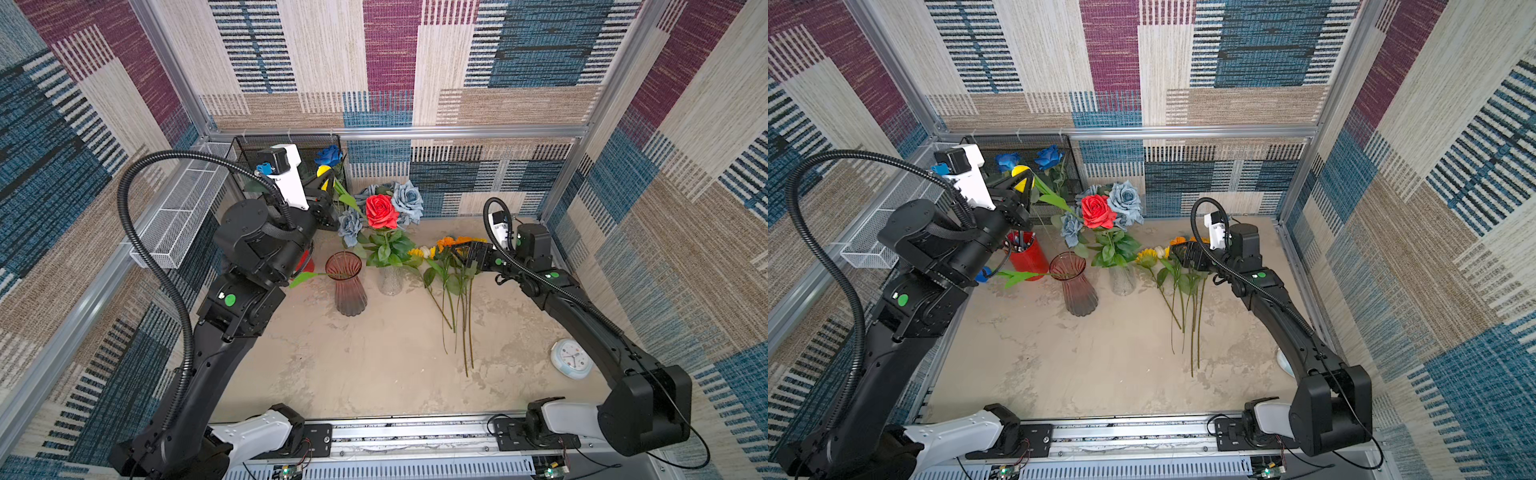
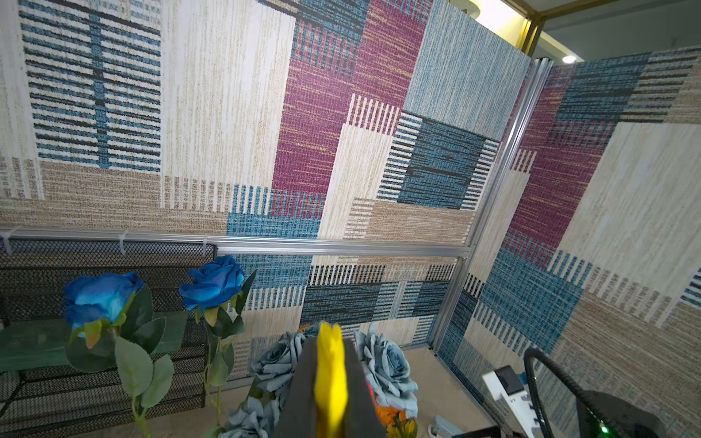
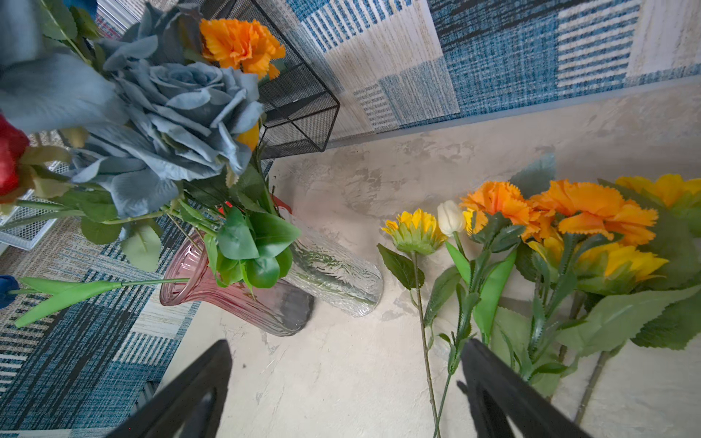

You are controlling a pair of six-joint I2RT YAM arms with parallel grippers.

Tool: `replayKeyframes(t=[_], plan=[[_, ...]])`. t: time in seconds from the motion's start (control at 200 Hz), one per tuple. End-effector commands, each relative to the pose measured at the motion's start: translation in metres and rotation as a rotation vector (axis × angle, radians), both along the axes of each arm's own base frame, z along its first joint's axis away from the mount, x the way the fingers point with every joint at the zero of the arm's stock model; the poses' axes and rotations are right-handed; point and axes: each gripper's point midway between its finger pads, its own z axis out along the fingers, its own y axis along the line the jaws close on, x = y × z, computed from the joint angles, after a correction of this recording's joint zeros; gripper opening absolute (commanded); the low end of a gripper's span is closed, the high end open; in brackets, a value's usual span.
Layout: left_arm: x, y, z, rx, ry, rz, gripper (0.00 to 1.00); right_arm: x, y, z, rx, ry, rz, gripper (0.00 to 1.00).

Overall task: Pick out yellow flowers from the vase
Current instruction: Pick up the flower from the vase, then place the flower at the center of the board.

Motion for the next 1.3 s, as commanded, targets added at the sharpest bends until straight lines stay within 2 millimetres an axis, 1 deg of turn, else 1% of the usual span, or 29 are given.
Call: replayKeyframes(t=[0.0,0.125,0.185,0.25,0.346,0.481,0.631,0.686,0.736,0.811,0.926,1.027,1.122,1.137,1.182,1.292], plan=[[-0.009,-0.001,-0.017,0.147,0.081,-0.027,0.07,-0.004,0.007,0.018,0.003,-0.065,0.044,0.96],[-0.026,0.004,-0.006,0.195,0.092,-0.051,0.07,-0.011,0.017,0.036,-0.004,-0.130,0.094,0.96],[-0.035,0.005,-0.003,0.204,0.093,-0.071,0.07,-0.018,0.027,0.045,0.001,-0.167,0.152,0.96],[-0.044,0.004,-0.002,0.208,0.103,-0.102,0.07,-0.031,0.041,0.059,0.008,-0.222,0.239,0.96],[-0.054,-0.001,-0.002,0.203,0.126,-0.161,0.07,-0.060,0.068,0.082,-0.007,-0.354,0.390,0.96],[-0.066,-0.017,-0.004,0.198,0.161,-0.283,0.07,-0.107,0.101,0.118,-0.004,-0.535,0.580,0.96],[-0.081,-0.039,-0.008,0.183,0.196,-0.443,0.06,-0.151,0.126,0.161,0.057,-0.660,0.719,0.96],[-0.086,-0.045,-0.009,0.174,0.195,-0.486,0.06,-0.167,0.134,0.174,0.092,-0.690,0.782,0.96],[-0.089,-0.050,-0.010,0.164,0.189,-0.521,0.06,-0.179,0.140,0.180,0.126,-0.679,0.852,0.97],[-0.092,-0.057,-0.012,0.147,0.184,-0.570,0.06,-0.188,0.149,0.185,0.150,-0.643,0.935,0.98],[-0.098,-0.065,-0.008,0.121,0.164,-0.641,0.06,-0.198,0.168,0.183,0.145,-0.640,1.000,0.98],[-0.101,-0.070,-0.003,0.098,0.150,-0.679,0.06,-0.196,0.179,0.178,0.148,-0.626,1.008,0.98],[-0.106,-0.075,0.002,0.084,0.136,-0.725,0.06,-0.189,0.183,0.174,0.138,-0.619,0.994,0.99],[-0.111,-0.078,0.003,0.083,0.134,-0.759,0.06,-0.188,0.183,0.173,0.137,-0.619,0.992,0.99],[-0.113,-0.080,0.004,0.080,0.133,-0.784,0.06,-0.187,0.185,0.172,0.140,-0.612,0.997,1.00],[-0.111,-0.081,0.003,0.080,0.141,-0.782,0.06,-0.190,0.190,0.170,0.154,-0.595,1.028,0.91]])
